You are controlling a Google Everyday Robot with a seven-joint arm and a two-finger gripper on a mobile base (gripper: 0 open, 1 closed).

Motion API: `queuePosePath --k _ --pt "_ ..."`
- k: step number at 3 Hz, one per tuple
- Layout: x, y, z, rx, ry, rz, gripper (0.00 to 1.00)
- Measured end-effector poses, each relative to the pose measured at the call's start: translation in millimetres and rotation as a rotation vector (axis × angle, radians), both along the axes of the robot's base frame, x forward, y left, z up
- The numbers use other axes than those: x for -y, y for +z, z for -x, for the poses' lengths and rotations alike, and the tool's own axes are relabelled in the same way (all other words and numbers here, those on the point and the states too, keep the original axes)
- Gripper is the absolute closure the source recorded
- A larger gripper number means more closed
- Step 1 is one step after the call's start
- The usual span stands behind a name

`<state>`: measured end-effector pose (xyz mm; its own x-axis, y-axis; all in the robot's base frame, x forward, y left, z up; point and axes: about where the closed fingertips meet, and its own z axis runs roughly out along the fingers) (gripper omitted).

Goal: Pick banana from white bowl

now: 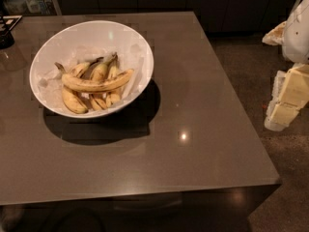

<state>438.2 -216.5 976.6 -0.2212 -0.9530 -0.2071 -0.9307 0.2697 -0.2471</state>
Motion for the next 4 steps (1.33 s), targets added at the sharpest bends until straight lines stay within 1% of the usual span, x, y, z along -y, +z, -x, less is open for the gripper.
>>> queuePosePath --k 1,2,3,4 --pt "0.0 0.0 0.0 0.000 0.000 0.000 0.00" --pt "-22.8 7.7 6.8 0.016 0.002 0.011 0.00" --pt "-74.9 26.4 19.6 0.027 0.025 0.055 0.00" --pt "-147.0 49.2 34.9 0.061 0.117 0.127 0.00"
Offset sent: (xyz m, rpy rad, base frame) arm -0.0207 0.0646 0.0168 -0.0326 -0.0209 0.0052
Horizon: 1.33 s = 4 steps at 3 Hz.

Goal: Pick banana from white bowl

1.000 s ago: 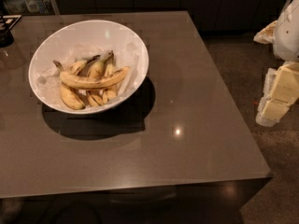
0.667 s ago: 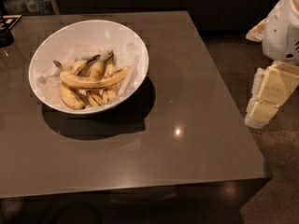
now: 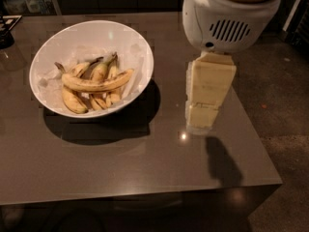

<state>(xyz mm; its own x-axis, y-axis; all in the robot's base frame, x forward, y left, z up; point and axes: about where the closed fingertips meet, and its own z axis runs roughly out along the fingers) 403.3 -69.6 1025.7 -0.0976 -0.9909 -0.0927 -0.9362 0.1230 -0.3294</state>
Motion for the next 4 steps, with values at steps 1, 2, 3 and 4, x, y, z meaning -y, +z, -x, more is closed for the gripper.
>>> queuePosePath --k 1,2,3,4 --pt "0.0 0.0 0.0 0.000 0.000 0.000 0.00" --pt "-0.6 0.0 -0.1 0.001 0.001 0.000 0.00" --pt "-39.7 -11.2 -15.0 0.018 0.054 -0.033 0.00" --pt "-81.9 -31.9 -35.4 -0.003 0.111 -0.044 0.00"
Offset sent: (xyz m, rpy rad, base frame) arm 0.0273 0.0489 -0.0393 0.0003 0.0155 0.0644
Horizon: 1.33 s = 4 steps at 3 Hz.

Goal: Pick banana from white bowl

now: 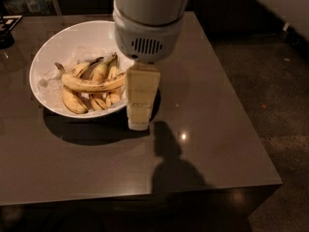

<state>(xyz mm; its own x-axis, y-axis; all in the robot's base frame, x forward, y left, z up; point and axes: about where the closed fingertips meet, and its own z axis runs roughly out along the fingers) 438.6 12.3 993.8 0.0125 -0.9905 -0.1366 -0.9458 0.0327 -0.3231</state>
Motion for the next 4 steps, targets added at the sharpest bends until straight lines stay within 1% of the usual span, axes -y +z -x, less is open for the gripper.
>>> queuePosePath --k 1,2,3,4 --pt "-3.9 -2.1 -2.1 -0.004 0.007 -0.002 0.00" --pt "-35.2 2.8 -18.3 -0.003 -0.008 -0.019 0.00" --pt "-37.6 6.0 -17.7 0.004 -0.007 -0.023 0.00" --pt "-52.7 1.9 -33.7 -0.008 -0.020 -0.021 0.00"
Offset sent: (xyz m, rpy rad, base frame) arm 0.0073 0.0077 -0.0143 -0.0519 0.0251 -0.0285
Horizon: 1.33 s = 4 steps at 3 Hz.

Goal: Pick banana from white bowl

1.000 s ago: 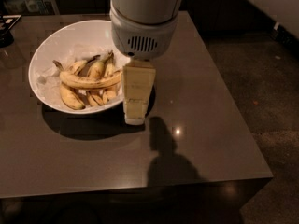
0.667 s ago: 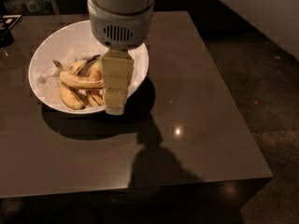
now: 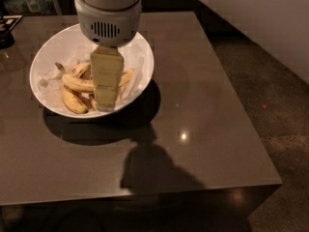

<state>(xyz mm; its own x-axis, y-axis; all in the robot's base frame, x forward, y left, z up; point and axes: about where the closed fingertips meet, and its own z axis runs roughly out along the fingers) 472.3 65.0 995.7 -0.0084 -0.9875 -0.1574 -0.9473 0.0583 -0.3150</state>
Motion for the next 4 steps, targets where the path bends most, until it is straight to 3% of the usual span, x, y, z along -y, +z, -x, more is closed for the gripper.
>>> queuePosePath --k 2,4 --pt "-34.8 -20.4 -37.6 -0.050 0.026 0.004 0.00" --pt "-43.3 -59.5 -59.2 -0.140 0.039 -0.001 0.22"
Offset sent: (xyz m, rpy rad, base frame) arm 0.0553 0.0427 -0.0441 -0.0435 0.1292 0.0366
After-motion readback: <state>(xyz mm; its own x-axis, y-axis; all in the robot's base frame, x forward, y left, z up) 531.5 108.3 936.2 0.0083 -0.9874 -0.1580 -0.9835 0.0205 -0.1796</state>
